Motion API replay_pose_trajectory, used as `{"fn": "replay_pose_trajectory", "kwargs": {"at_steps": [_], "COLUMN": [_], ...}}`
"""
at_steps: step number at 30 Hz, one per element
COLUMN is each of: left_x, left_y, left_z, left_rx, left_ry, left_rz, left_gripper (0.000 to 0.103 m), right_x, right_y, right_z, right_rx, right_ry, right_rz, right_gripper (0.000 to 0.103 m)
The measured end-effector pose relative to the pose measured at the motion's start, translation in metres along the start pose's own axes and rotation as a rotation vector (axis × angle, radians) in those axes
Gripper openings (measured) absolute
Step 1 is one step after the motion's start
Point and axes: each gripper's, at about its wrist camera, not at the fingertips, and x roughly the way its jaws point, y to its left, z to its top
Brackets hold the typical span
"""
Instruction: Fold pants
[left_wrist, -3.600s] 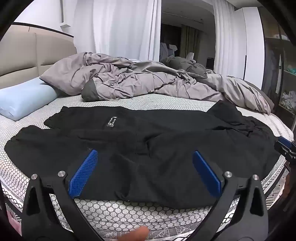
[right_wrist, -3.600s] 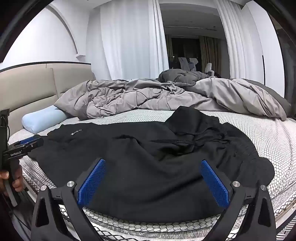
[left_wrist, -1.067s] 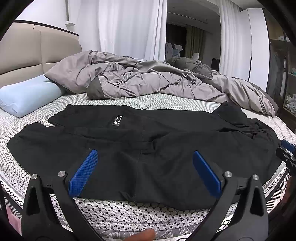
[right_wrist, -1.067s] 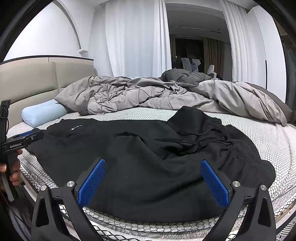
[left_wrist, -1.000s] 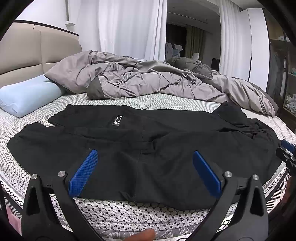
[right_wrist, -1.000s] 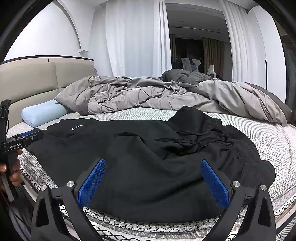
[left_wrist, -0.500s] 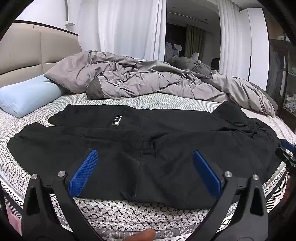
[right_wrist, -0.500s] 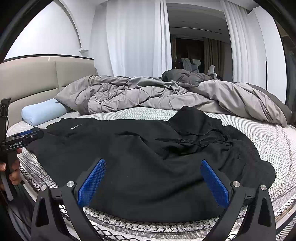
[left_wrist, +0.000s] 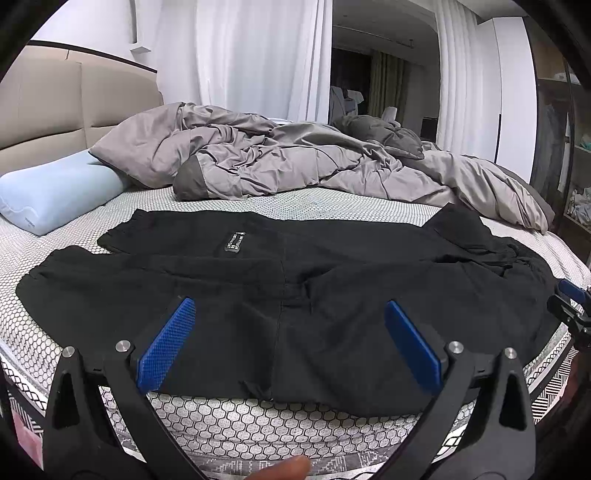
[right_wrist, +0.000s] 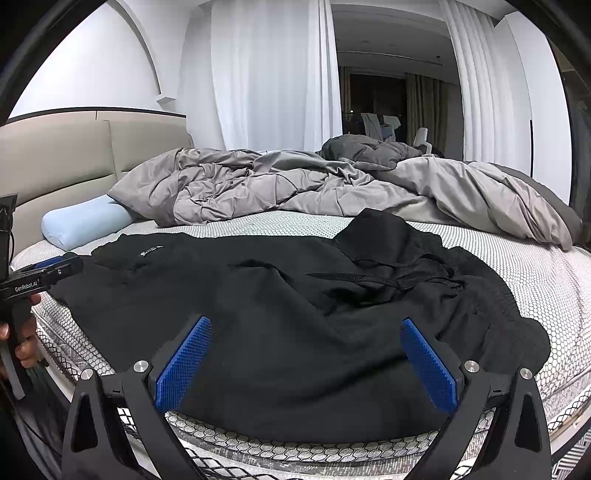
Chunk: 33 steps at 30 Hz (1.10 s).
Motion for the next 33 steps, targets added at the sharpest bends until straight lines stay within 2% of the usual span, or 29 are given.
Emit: {"fn": "replay_pose_trajectory", "kwargs": {"at_steps": [10,14,16,23,25,28,33], "left_x": [-0.004,-0.005,-0.003,-0.011,-0.016,-0.024,-0.035], "left_y": [0.003,0.018,0.028,0.091,0.108,0.134,0.195], "left_z": [0.002,0.005,0.007,0.019,0.022,0.029,0.03], "left_rx": [0.002,-0.064,-0.091,-0.226,-0.233,-0.238,-0.354], "left_ry": [0.009,0.03,0.036,0.066,0.062,0.053,0.058], "left_rz": [0.0,-0.026,-0.016,0.088,0.132,0.192,0.287], "left_gripper": [0.102,0.102,0.102,0.102,0.102,0.102,0.102], "right_x": [0.002,0.011,0.012,0.01,0.013,0.009,-0.004], "right_y": [-0.003,-0.012,-0.019,-0.087,-0.112,-0.143,-0.185], "right_z": [0.002,0.007,0.011,0.038,0.046,0.054,0.046], "right_rx": [0.004,-0.003,-0.027,-0.025,-0.019,-0.009,0.142], "right_ry": [0.007,0.056,0.072,0.127,0.169,0.177,0.248], "right_rz": [0.0,-0.013,-0.039,-0.107,-0.127,-0.152,-0.108], "right_gripper": [0.103,0.103,0.103,0.103,0.103,0.103,0.103]}}
